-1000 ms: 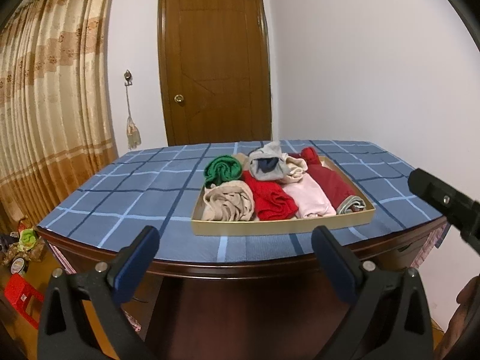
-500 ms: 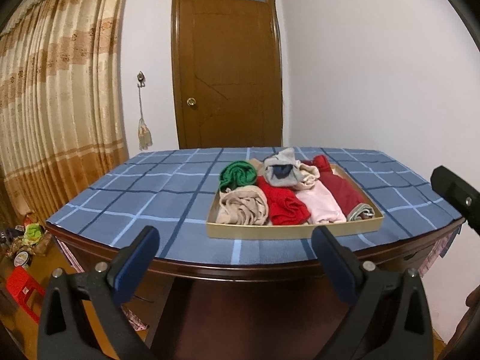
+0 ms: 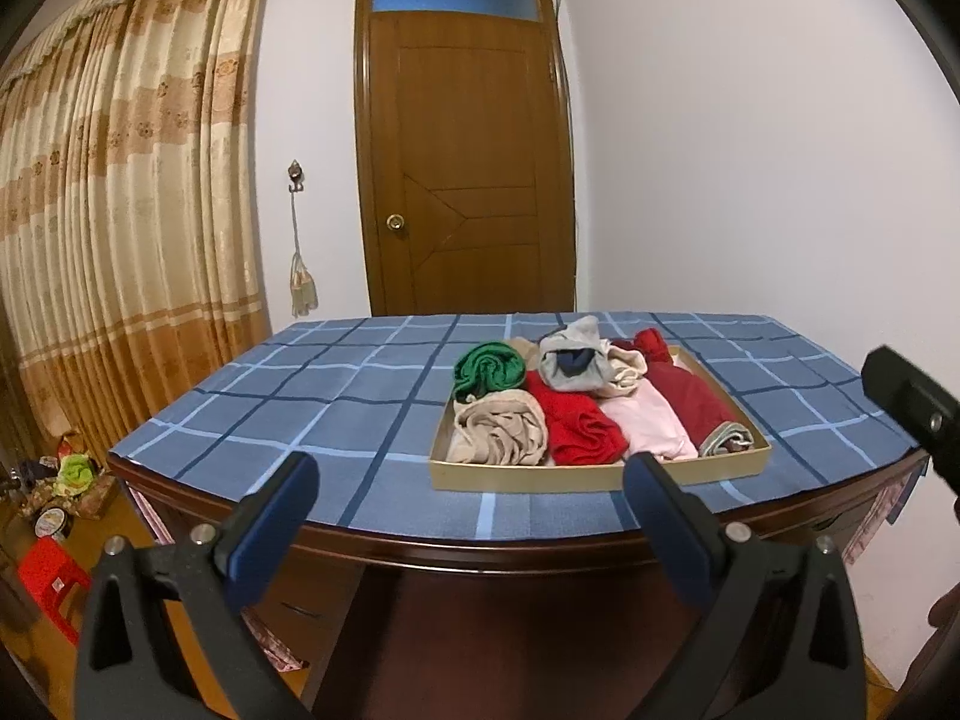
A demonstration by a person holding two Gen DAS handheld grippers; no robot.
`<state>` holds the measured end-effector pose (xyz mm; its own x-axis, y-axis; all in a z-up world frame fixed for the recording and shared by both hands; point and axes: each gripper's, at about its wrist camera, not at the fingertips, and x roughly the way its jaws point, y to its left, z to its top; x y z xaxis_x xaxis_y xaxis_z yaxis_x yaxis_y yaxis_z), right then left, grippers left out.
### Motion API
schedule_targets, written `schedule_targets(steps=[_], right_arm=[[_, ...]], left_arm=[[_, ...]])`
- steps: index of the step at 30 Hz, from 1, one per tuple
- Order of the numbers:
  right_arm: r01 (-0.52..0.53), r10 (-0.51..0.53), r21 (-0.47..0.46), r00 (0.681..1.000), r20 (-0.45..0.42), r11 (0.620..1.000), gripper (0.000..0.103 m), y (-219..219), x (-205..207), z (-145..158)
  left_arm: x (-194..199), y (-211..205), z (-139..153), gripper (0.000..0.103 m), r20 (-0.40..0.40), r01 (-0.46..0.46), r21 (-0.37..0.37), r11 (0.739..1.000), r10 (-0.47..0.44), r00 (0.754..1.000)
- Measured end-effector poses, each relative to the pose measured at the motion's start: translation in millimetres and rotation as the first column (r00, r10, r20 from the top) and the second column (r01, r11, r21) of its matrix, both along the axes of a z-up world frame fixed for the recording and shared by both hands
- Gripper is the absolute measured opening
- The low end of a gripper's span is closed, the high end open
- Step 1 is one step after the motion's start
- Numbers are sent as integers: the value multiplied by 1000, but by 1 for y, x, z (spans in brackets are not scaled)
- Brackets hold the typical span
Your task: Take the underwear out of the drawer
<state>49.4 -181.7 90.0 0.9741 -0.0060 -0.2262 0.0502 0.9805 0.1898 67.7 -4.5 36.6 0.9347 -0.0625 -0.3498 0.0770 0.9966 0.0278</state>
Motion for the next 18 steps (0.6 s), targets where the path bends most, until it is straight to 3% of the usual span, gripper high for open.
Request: schedule_targets(steps=[8,18], right_arm=[[4,-4,10,1000,-9,1000,70,-1,2,-2],[2,-1,17,1000,-25,1000,70,-3,3,-5]], left_arm=[[1,0,0,103,-15,32,-19,999,-32,999],[0,-2,0,103,0,-10,7,1000,10,1000]])
